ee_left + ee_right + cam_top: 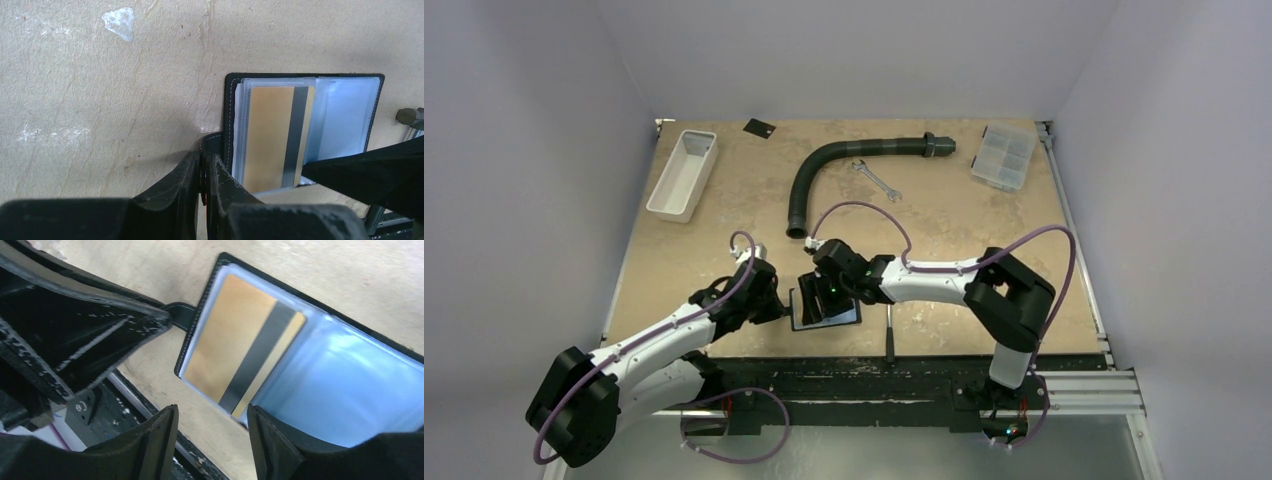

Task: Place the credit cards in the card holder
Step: Close the card holder at the center of the board.

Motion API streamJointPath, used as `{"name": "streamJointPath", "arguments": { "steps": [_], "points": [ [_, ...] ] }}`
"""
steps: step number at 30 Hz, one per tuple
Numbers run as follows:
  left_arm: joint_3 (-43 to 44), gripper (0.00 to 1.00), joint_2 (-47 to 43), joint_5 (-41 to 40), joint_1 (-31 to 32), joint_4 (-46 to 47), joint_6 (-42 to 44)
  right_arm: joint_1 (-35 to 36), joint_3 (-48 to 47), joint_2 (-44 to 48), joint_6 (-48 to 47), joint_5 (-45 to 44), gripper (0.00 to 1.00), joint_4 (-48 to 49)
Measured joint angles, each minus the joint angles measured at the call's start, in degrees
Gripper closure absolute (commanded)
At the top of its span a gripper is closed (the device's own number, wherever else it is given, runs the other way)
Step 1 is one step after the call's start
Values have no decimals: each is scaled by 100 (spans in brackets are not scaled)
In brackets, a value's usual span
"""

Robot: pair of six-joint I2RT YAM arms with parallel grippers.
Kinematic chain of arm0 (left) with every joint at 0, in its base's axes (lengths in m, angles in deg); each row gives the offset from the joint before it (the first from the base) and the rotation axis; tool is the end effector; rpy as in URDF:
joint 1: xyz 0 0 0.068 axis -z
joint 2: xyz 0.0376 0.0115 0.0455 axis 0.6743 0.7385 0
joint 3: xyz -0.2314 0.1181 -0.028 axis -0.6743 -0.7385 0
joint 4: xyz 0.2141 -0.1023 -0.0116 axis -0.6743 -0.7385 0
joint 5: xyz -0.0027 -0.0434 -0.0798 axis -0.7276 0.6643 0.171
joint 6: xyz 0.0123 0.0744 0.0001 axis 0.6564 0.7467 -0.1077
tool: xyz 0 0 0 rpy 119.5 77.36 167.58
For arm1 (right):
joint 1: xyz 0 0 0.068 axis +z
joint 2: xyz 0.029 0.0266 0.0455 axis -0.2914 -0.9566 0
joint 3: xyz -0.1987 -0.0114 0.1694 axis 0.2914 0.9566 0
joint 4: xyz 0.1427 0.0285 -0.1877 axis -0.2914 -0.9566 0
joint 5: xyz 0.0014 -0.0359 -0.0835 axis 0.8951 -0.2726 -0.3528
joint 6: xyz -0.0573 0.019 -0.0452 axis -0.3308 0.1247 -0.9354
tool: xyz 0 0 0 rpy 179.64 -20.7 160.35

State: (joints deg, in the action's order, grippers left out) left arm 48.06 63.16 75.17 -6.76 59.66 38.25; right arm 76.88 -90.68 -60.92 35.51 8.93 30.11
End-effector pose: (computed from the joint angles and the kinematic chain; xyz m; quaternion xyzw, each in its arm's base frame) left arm 0.1486 -0.0949 0.1415 -0.1461 0.9408 -0.1514 0.2658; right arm 0.1746 0.3242 0.1539 -0.2076 0.9155 0.3074 0.1558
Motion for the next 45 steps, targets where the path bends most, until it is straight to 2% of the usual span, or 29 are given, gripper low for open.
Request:
{"name": "streamJointPath", "arguments": {
  "steps": [3, 5, 9, 13, 17, 32, 45],
  "points": [
    [-15, 100, 7, 0, 2, 15, 0, -162, 199, 166, -103, -28, 36, -15],
    [-15, 100, 28, 0, 0, 20, 0, -387, 540, 527, -153, -17, 30, -52],
    [-15, 100, 33, -4, 2, 20, 2, -940, 1167, 1287, -160, 15, 29, -48],
    [-15, 100, 33, -7, 2, 20, 0, -1029, 1655, 1543, 39, 35, 29, 240],
    [-15, 100, 33, -7, 2, 17, 2, -1003, 2033, 1530, 310, 101, 28, 540],
    [-111, 100, 61, 35, 0, 85, 2, -1038, 2326, 1104, 1021, 898, 28, 2319],
    [-168, 100, 57, 94, 0, 177, -92, -1034, 2452, 949, 1886, 1801, 29, 4586]
  ]
}}
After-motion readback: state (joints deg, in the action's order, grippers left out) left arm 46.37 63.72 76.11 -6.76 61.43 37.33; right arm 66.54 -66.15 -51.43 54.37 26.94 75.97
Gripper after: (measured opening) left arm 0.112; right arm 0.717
